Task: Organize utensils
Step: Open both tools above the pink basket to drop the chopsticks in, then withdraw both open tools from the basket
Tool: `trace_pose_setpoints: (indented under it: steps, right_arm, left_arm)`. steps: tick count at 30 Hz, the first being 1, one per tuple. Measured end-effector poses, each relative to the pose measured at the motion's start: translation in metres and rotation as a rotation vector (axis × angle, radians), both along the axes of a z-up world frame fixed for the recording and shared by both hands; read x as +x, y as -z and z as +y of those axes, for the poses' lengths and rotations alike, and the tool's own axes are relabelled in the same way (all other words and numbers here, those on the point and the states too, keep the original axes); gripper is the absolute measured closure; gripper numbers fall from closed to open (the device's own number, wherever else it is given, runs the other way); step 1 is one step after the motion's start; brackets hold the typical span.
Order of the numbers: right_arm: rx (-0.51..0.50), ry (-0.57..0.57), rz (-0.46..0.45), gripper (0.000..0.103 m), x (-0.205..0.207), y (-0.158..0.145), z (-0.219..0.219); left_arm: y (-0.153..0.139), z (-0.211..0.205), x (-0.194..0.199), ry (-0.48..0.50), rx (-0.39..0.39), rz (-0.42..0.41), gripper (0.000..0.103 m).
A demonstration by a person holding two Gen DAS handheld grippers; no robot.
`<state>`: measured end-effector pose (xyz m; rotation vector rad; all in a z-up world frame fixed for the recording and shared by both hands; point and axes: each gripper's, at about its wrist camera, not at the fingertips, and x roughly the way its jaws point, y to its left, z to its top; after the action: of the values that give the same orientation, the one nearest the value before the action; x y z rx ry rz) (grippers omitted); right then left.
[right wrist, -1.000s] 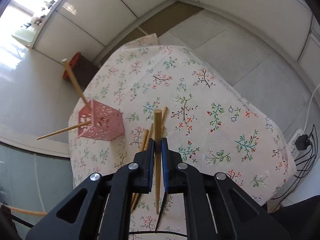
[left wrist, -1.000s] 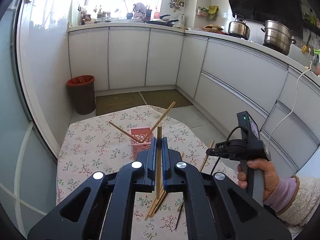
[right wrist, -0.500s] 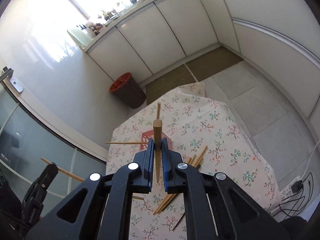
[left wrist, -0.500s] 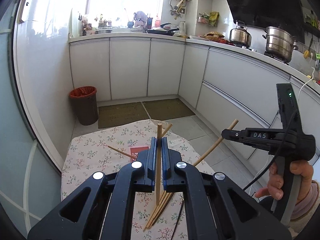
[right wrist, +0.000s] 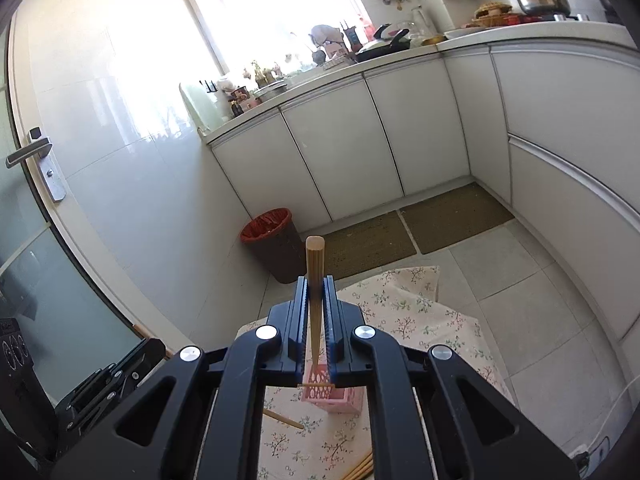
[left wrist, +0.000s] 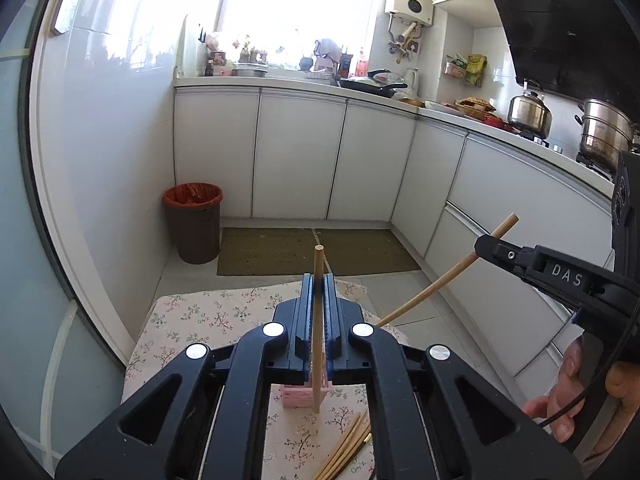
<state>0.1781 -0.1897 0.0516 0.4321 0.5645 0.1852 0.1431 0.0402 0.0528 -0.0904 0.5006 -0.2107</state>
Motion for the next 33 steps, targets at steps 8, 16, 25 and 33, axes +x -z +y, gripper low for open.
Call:
trace_pose_setpoints:
  steps: [8, 16, 25, 33]
  right_arm:
    - [-0.031, -0.021, 0.054, 0.095, 0.051, 0.045, 0.019]
    - [-0.032, -0.058, 0.093, 0.095, 0.071, 0.082, 0.033]
    - [-0.049, -0.075, 0.087, 0.092, 0.058, 0.074, 0.039]
    - [-0.072, -0.056, 0.077, 0.089, 0.034, 0.057, 0.036]
  left_arm:
    - [0.026, 0.002, 0.039, -0.056, -0.002, 0.009, 0.099]
    - [0.062, 0.004, 0.056, -0.058, -0.003, 0.058, 0.098]
    - [0.05, 0.028, 0.048, -0.116, -0.071, 0.063, 0.081]
    - [0.035, 0.031, 0.029, -0.117, -0.077, 0.043, 0.072]
